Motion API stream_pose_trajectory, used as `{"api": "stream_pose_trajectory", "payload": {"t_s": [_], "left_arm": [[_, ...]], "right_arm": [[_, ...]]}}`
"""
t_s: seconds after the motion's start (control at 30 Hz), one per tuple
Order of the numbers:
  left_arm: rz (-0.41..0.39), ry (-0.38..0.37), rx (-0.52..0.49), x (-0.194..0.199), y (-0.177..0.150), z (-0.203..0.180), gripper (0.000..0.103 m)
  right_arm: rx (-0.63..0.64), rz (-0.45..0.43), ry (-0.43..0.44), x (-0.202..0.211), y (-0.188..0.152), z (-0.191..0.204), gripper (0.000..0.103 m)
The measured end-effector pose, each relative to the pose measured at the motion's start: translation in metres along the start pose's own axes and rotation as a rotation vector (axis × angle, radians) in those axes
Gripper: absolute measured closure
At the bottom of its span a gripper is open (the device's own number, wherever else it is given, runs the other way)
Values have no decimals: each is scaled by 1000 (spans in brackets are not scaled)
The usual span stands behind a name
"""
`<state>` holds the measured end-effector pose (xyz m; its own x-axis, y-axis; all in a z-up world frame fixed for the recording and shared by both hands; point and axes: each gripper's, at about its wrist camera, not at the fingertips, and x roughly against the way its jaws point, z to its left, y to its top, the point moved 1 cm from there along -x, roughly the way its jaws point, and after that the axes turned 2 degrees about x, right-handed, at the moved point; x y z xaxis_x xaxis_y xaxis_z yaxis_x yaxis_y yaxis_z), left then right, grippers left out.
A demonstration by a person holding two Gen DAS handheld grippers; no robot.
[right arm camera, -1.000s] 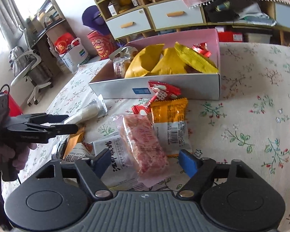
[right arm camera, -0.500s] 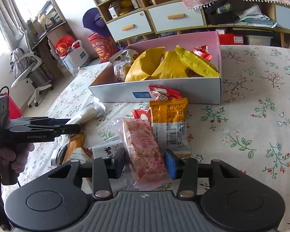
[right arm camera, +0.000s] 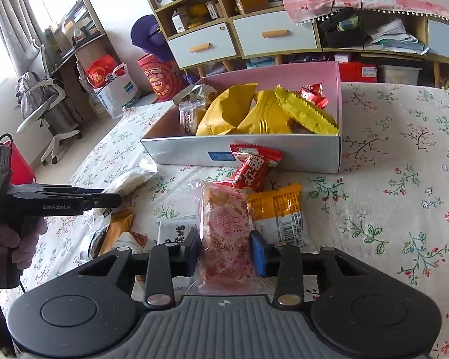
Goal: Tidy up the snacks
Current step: 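Grasp the clear rice-cake bag with the left gripper while the right grasps the pink pastry bag, then carry both bags into the pink-lined box and open both grippers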
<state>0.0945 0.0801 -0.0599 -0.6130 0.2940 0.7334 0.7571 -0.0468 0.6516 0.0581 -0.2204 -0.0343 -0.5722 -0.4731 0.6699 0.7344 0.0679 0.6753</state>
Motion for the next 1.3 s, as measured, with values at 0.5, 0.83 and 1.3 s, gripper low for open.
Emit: {"api": "stream_pose_trajectory", "payload": {"t_s": [0.5,0.83,1.3], "left_arm": [[0,10,-3,10,4,-3,84],[-20,-4,-7,17,10,-11,86],[-31,-37,-2,21,35,-31,99]], "right_arm": [[38,-62,-6,10,13,8,78],[43,-98,-43,15,24,9,78],[11,-173,-91,19,55,5,78]]}}
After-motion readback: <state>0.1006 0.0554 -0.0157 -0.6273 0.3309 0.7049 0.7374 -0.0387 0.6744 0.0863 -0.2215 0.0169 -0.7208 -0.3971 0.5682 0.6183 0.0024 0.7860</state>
